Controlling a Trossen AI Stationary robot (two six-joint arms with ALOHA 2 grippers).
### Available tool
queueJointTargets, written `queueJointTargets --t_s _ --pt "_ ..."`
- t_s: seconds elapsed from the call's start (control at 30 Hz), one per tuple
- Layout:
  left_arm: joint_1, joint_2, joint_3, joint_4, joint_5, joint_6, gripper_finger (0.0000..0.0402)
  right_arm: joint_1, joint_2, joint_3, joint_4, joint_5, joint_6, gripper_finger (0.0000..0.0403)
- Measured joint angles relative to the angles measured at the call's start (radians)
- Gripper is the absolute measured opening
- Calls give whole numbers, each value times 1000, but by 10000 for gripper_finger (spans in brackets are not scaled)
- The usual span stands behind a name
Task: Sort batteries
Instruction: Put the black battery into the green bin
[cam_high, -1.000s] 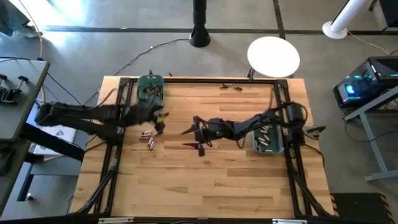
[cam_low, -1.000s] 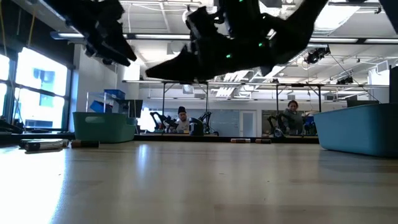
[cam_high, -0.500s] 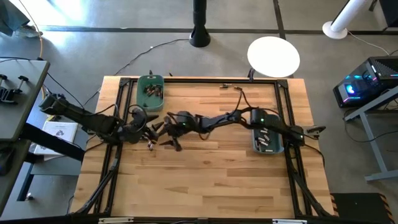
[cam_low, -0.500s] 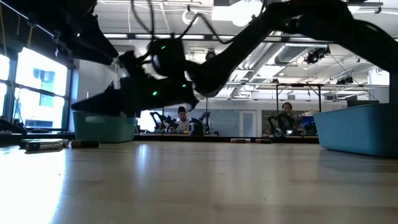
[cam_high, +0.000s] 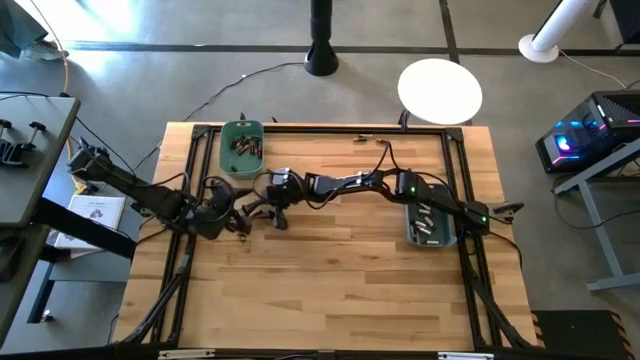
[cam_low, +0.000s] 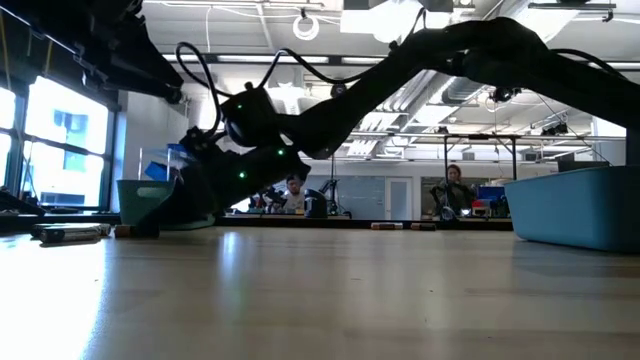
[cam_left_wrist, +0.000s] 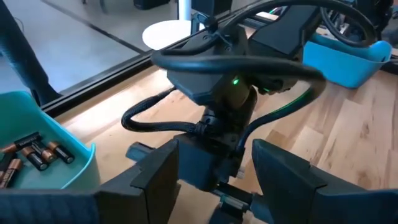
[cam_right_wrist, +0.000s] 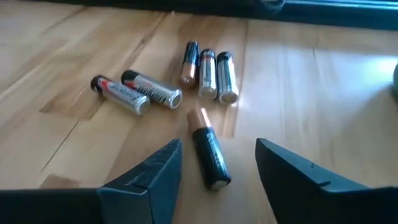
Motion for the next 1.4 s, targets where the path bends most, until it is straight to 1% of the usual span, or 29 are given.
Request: queueJointTargets --t_s 0.1,0.23,0.37,0.43,0.53,0.67,0.97,1.1,1.17,1.23,1.3,1.4 --pt "-12 0 0 0 -7 1 197 1 0 0 -28 -1 -27 166" --pt "-21 0 0 1 -32 0 197 8 0 0 -51 -1 -60 108" --pt "-21 0 0 0 -40 -16 197 9 -2 0 -71 12 -53 46" --pt "-21 0 0 -3 -44 -22 197 10 -3 0 -88 14 -46 25" --pt "-29 0 0 -5 -72 -39 197 18 -6 2 -123 41 -33 25" --pt "-61 0 0 -20 -113 -75 197 41 -34 3 -209 158 -35 25" --pt "-160 1 0 -88 -210 -169 197 102 -115 0 -471 321 -94 25" --pt "-201 5 0 -95 -238 -182 197 121 -132 -5 -578 381 -105 25" --pt "-214 10 0 -95 -252 -182 197 128 -164 -65 -553 397 -110 25" --pt "-226 15 -1 -91 -271 -183 197 128 -227 -172 -499 411 -95 25" --pt "-234 19 -12 -85 -291 -184 197 125 -317 -330 -414 422 -65 25" --pt "-235 20 -31 -86 -304 -208 197 112 -480 -629 -196 421 -1 25"
